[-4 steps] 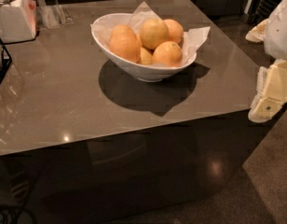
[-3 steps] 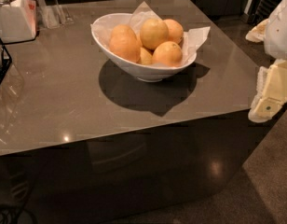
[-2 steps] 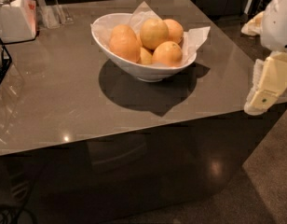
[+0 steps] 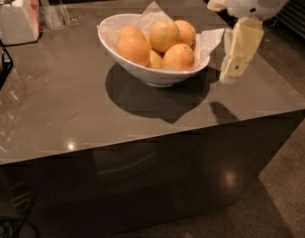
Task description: Pick orange from white bowl
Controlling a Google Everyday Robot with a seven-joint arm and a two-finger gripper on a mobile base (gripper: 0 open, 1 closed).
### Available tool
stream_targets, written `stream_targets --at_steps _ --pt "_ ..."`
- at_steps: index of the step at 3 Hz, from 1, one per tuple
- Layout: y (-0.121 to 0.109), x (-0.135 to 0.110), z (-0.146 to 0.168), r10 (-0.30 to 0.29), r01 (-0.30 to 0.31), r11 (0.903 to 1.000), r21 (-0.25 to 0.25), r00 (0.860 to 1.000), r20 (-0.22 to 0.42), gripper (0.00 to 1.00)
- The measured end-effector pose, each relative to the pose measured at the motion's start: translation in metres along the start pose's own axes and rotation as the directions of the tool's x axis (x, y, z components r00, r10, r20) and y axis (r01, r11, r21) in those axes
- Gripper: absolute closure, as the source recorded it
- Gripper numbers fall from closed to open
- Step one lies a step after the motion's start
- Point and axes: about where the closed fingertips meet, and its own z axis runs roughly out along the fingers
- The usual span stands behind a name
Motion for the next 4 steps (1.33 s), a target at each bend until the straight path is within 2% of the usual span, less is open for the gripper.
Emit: stream_targets --at_steps 1,2,3,4 --pt "-0.016 -0.04 0.014 -0.106 0.106 0.9937 -0.035 0.994 0.005 0.0" --pt "-0.021 -0.048 0.016 -0.113 0.114 0.9933 -0.018 0.993 0.016 0.0" --pt "-0.038 -0.04 0.02 -0.109 0.11 0.9939 -0.01 0.993 0.045 0.0" --pt "-0.077 -0.041 0.023 -0.136 0.137 0.9906 0.002 0.987 0.079 0.0"
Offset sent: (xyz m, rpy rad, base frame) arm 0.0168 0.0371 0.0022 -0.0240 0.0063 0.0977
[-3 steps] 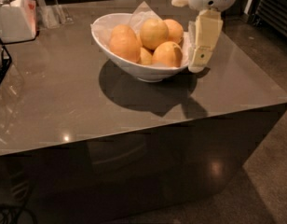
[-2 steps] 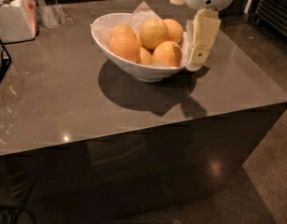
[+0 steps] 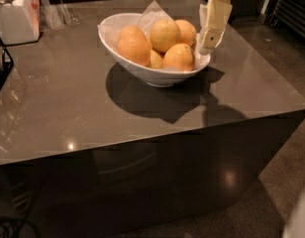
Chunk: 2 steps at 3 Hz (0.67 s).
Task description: Pick orange from white bowl
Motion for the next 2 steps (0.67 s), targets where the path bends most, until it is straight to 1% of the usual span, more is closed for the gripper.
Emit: stream_targets --at_steps 1,2 --pt "-0.037 0.005 0.01 0.003 -0.004 0.9999 0.016 0.998 0.058 0.0" --pt "-0.063 0.008 0.031 0.028 -0.03 0.9994 0.018 0.992 0.124 0.0"
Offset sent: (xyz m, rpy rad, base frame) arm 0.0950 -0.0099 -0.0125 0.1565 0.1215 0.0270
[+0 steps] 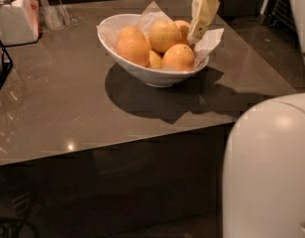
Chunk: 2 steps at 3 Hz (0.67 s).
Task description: Pick orange from white bowl
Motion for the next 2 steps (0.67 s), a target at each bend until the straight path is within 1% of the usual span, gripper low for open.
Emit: stream_targets --at_steps 1,2 --pt "-0.016 0.002 0.022 0.062 -0.062 0.9981 -0.004 0.996 0.071 0.0" --pt "-0.027 -0.001 0.028 0.071 -0.073 0.9972 0.019 0.993 0.095 0.0"
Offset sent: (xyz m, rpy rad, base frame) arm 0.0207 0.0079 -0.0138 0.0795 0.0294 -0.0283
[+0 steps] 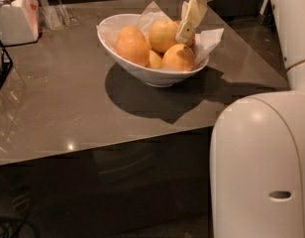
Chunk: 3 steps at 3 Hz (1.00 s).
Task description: Pick orange from white bowl
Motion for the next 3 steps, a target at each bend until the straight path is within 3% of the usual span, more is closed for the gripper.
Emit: stream_targets --at_steps 2,3 --pt "-0.002 -0.013 0.025 -0.004 0.006 0.9998 -0.017 0.997 0.072 0.0" --pt "-0.006 -0.015 0.028 -0.004 0.004 1.0 -0.008 0.997 0.076 0.13"
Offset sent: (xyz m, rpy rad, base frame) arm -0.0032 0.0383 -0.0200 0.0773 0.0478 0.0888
